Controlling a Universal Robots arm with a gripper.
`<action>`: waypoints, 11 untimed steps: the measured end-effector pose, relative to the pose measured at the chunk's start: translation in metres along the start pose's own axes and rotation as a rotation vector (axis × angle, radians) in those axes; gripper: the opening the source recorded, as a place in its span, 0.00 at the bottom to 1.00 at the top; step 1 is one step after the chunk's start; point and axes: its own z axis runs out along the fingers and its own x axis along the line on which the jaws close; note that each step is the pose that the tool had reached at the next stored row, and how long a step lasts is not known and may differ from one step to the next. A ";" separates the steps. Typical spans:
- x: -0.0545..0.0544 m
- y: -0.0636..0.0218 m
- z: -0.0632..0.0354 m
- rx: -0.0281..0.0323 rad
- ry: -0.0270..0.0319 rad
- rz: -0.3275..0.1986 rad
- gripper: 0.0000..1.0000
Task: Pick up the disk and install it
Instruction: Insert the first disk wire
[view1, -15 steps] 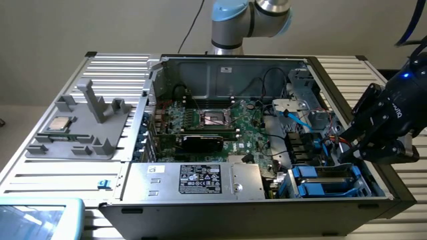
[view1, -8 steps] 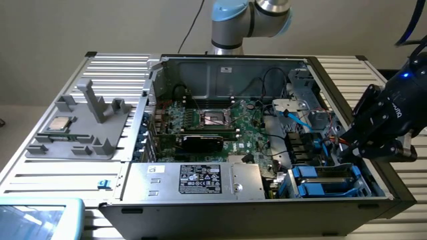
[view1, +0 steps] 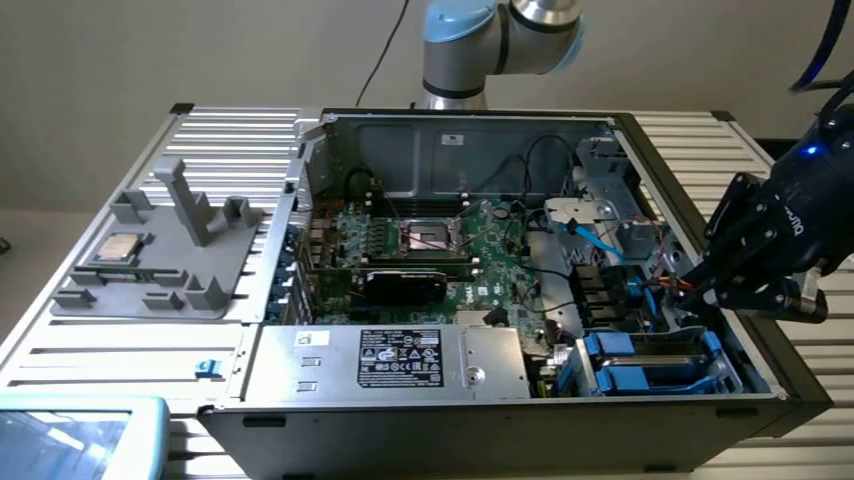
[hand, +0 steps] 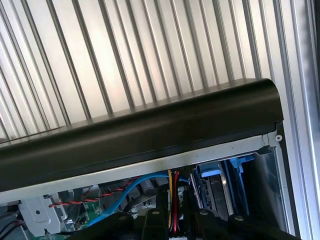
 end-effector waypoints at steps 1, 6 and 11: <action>0.000 0.0000 0.0000 0.0000 0.0001 0.000 0.24; 0.000 0.0000 0.0000 0.0000 0.0000 0.000 0.18; 0.000 -0.0001 -0.0003 0.0000 0.0001 0.001 0.18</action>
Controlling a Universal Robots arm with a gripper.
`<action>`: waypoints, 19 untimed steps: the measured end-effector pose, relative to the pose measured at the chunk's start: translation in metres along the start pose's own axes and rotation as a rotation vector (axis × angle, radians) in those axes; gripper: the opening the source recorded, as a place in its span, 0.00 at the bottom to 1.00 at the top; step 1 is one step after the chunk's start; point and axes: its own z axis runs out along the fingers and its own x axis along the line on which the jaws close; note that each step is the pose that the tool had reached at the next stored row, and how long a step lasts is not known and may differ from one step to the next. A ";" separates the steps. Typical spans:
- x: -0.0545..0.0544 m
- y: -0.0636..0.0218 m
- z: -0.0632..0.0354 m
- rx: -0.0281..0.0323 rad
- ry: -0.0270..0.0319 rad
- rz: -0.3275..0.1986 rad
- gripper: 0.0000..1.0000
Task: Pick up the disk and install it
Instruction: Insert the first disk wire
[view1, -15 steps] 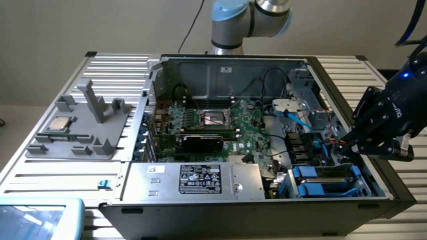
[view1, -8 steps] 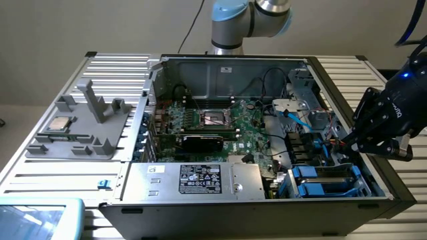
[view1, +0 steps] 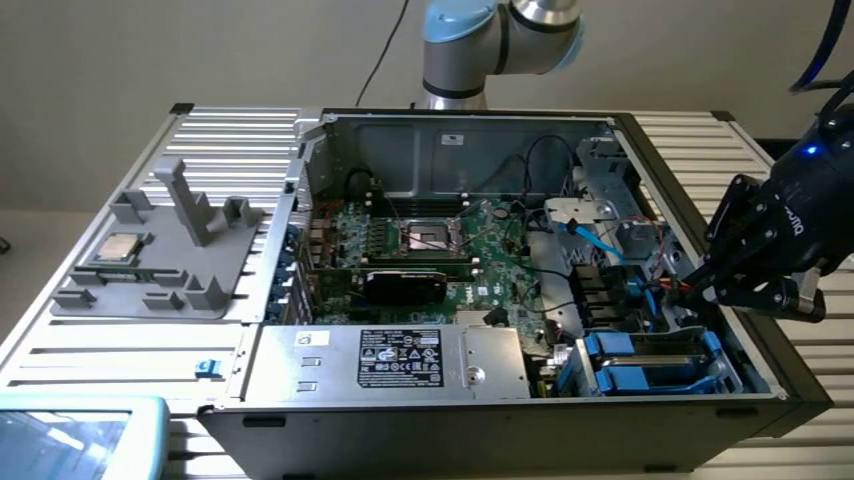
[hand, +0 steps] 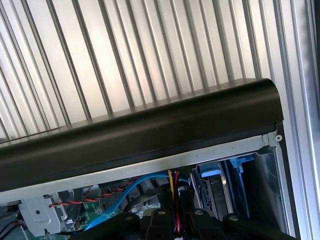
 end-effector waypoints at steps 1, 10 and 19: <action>0.000 -0.0002 -0.0009 -0.0006 0.0001 0.001 0.18; 0.000 -0.0033 -0.0086 -0.0158 0.0057 0.018 0.18; 0.000 -0.0054 -0.0098 -0.0407 0.0050 0.038 0.18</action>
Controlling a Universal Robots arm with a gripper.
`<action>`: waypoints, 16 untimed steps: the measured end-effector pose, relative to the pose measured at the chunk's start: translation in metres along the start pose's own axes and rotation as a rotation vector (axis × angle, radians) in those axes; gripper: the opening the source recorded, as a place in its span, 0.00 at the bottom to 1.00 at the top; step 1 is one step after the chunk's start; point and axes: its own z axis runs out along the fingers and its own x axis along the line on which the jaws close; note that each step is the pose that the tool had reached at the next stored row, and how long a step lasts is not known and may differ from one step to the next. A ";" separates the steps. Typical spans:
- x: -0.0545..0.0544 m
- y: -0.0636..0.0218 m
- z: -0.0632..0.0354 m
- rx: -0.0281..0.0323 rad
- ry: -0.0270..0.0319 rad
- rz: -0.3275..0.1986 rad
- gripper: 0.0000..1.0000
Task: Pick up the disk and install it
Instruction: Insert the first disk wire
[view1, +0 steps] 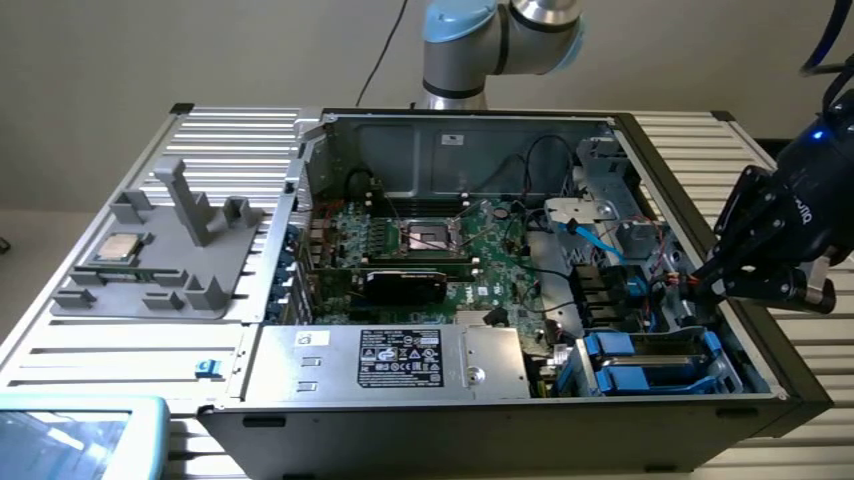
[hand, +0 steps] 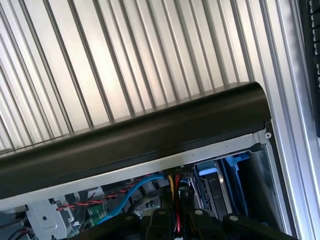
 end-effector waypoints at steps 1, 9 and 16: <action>0.000 -0.0008 0.0001 -0.0016 0.0004 0.001 0.18; -0.004 -0.0118 0.0006 -0.0071 0.0019 0.009 0.18; -0.004 -0.0141 -0.0017 -0.0289 -0.0094 0.023 0.18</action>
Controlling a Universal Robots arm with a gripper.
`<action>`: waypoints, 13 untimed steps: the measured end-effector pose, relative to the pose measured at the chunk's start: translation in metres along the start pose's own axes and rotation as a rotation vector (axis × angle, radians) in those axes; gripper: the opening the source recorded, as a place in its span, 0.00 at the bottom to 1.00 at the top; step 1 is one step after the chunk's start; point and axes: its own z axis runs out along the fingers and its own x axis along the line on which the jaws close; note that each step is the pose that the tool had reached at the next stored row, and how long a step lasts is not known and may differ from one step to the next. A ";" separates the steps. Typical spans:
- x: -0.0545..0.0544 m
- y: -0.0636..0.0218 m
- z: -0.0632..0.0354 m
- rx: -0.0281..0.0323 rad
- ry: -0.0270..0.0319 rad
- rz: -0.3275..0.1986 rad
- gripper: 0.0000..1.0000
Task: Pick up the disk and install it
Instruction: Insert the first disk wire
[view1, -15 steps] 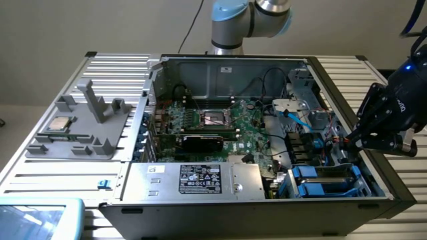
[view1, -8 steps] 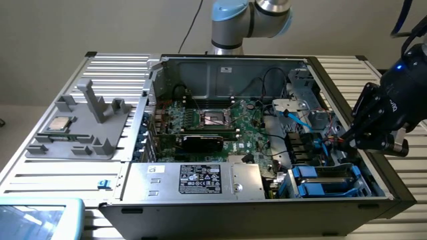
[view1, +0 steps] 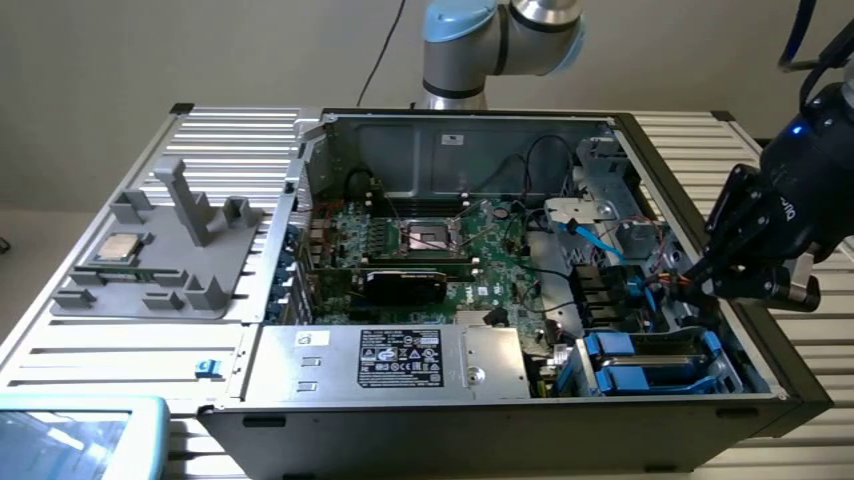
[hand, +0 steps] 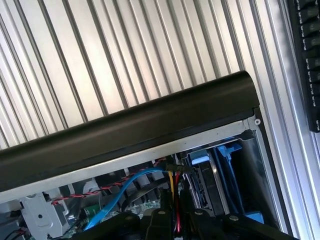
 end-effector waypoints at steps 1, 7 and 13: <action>0.000 0.0000 0.0001 -0.0025 -0.0011 0.006 0.18; 0.000 0.0000 0.0001 -0.0145 -0.0078 0.051 0.18; -0.003 -0.0077 0.0007 -0.0188 -0.0163 0.060 0.18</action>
